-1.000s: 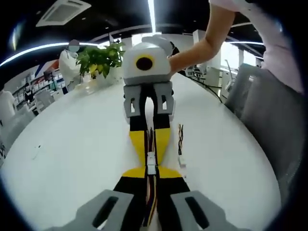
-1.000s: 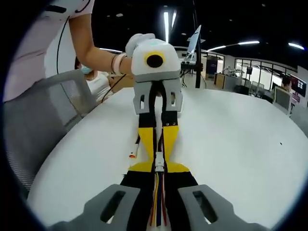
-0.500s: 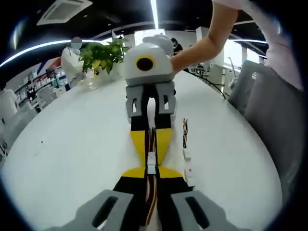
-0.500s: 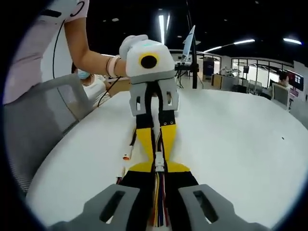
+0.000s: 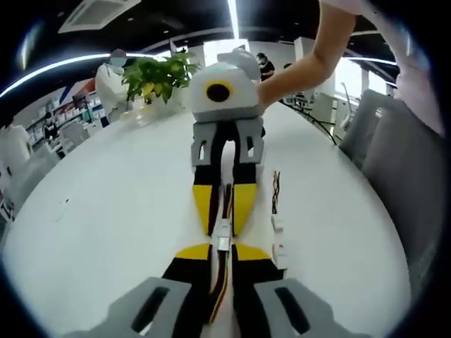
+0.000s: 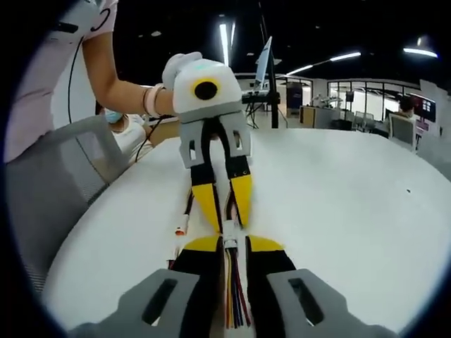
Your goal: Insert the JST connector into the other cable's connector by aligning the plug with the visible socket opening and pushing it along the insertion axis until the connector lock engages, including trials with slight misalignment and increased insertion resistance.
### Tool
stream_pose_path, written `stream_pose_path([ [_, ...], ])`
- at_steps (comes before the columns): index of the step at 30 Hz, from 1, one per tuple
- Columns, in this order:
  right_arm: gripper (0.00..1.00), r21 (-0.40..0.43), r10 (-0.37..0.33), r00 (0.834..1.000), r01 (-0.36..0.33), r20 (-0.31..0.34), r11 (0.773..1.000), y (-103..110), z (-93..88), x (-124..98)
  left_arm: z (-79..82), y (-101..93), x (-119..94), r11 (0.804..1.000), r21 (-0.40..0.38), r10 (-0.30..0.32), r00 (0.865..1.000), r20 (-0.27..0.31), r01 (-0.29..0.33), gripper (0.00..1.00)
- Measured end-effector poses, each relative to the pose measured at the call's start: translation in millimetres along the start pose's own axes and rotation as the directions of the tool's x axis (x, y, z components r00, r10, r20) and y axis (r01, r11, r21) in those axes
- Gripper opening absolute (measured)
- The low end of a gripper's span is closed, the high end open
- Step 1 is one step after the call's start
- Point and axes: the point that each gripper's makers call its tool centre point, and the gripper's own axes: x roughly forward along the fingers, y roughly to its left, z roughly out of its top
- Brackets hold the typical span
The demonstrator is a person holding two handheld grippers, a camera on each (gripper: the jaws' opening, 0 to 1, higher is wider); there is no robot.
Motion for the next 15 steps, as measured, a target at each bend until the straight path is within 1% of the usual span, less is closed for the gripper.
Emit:
stream_pose_path([
  [1,0.11,0.003,-0.003,1.000,0.003,0.006,1.000,-0.2,1.5,-0.7,0.9,1.1,-1.8,1.000,0.002,0.012,1.000,-0.001,-0.012,0.06],
  [4,0.11,0.016,-0.022,0.999,0.021,0.027,1.000,-0.2,8.2,-5.1,8.0,1.9,-10.1,0.999,-0.009,0.037,0.999,0.021,-0.037,0.10],
  [8,0.13,0.023,-0.052,0.998,0.051,0.041,0.998,2.1,13.5,-14.7,12.9,0.3,-21.6,0.998,-0.006,0.066,0.997,0.038,-0.066,0.11],
  [11,0.11,0.017,-0.062,0.997,0.062,0.050,0.998,8.1,16.4,-22.9,14.0,-3.6,-30.9,0.995,0.017,0.093,0.995,0.034,-0.094,0.12],
  [13,0.11,0.010,-0.063,0.997,0.062,0.048,0.998,14.7,16.3,-26.6,12.1,-3.5,-36.6,0.989,0.048,0.136,0.991,0.021,-0.137,0.14],
  [15,0.11,-0.002,-0.054,0.998,0.054,0.034,0.999,24.7,12.6,-28.4,11.3,-9.3,-40.0,0.989,0.045,0.142,0.990,0.025,-0.143,0.15],
])
